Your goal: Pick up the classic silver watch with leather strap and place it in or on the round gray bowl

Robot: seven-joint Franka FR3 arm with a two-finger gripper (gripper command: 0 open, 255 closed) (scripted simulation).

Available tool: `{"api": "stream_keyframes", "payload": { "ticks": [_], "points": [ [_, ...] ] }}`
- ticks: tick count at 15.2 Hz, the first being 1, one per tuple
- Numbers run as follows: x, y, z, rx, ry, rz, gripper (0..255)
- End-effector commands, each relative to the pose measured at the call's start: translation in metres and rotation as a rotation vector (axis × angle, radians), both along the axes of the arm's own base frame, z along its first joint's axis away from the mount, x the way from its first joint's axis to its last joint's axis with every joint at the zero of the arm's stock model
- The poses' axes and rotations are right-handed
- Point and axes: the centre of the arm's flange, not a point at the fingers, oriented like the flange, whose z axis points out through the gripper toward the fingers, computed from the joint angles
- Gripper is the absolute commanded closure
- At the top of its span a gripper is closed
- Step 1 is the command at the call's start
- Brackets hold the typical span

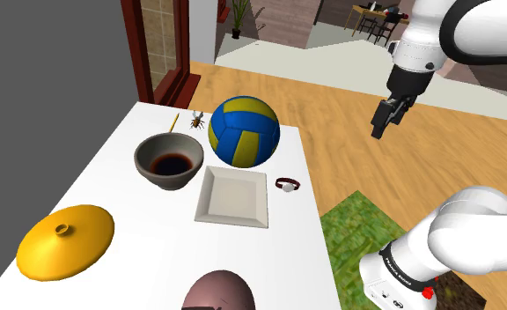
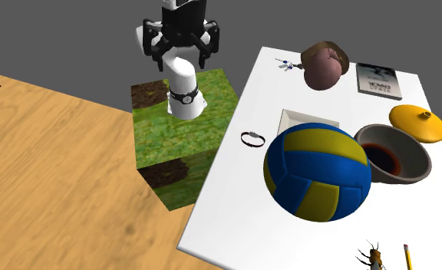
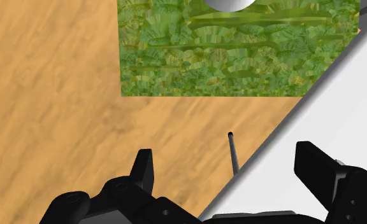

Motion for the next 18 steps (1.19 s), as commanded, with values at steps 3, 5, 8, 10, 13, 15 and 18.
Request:
{"api": "stream_keyframes", "payload": {
  "ticks": [3, 5, 8, 10, 13, 15, 18],
  "points": [
    [0.009, 0.013, -0.017, 0.014, -0.017, 0.062, 0],
    [0.017, 0.027, -0.035, 0.027, -0.034, 0.125, 0],
    [0.028, 0.05, -0.06, 0.047, -0.059, 0.219, 0],
    [0.035, 0.066, -0.076, 0.061, -0.076, 0.281, 0],
    [0.044, 0.09, -0.1, 0.081, -0.102, 0.375, 0],
    [0.048, 0.108, -0.115, 0.095, -0.119, 0.437, 0],
    [0.054, 0.134, -0.138, 0.115, -0.144, 0.531, 0]
  ]
}}
